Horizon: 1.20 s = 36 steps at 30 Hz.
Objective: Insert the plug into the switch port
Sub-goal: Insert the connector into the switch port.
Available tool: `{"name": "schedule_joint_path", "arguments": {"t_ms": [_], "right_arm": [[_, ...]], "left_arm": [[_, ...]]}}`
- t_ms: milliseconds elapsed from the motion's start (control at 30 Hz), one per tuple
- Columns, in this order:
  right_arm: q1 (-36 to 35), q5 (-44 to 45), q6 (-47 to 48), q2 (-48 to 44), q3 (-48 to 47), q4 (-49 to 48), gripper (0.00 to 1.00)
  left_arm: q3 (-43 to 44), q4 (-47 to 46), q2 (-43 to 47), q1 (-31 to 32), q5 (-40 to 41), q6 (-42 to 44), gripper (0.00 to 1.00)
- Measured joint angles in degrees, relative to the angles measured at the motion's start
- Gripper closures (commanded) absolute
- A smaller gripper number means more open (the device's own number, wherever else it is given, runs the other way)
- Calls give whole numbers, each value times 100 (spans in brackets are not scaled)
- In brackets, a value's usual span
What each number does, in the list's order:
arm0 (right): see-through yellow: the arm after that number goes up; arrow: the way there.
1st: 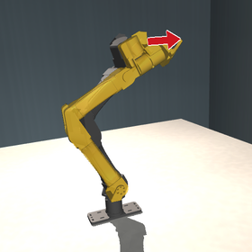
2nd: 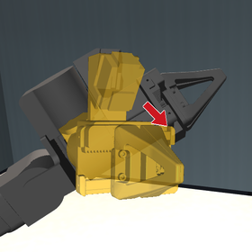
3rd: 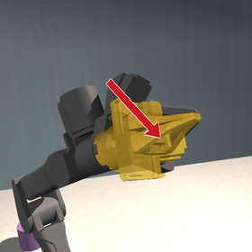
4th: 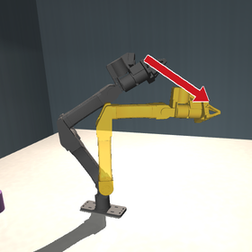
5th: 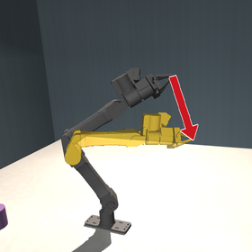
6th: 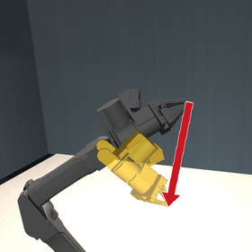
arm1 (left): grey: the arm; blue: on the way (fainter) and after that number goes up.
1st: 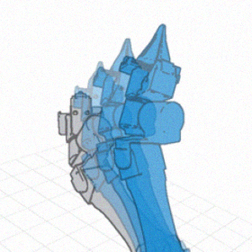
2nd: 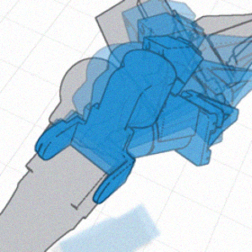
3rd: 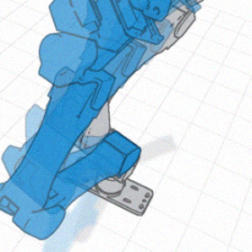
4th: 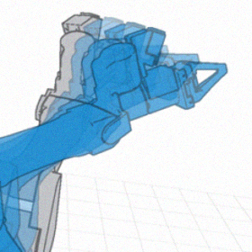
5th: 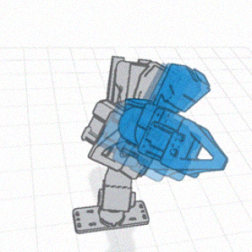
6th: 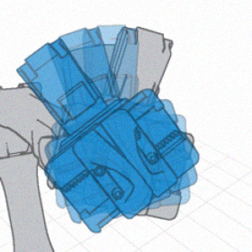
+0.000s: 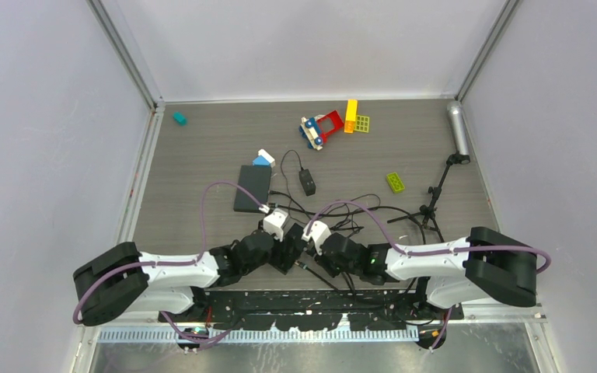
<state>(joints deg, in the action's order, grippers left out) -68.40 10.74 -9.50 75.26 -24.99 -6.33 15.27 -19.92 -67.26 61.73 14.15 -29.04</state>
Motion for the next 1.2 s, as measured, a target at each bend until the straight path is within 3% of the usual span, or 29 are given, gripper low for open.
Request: {"name": "schedule_joint_path", "arguments": {"t_ms": [800, 1200], "right_arm": [[63, 367, -256, 299, -254, 28, 100], [420, -151, 332, 330, -479, 407, 99]], "left_arm": [[-70, -743, -442, -195, -87, 13, 51], [-50, -1172, -765, -212, -221, 131, 52]]}}
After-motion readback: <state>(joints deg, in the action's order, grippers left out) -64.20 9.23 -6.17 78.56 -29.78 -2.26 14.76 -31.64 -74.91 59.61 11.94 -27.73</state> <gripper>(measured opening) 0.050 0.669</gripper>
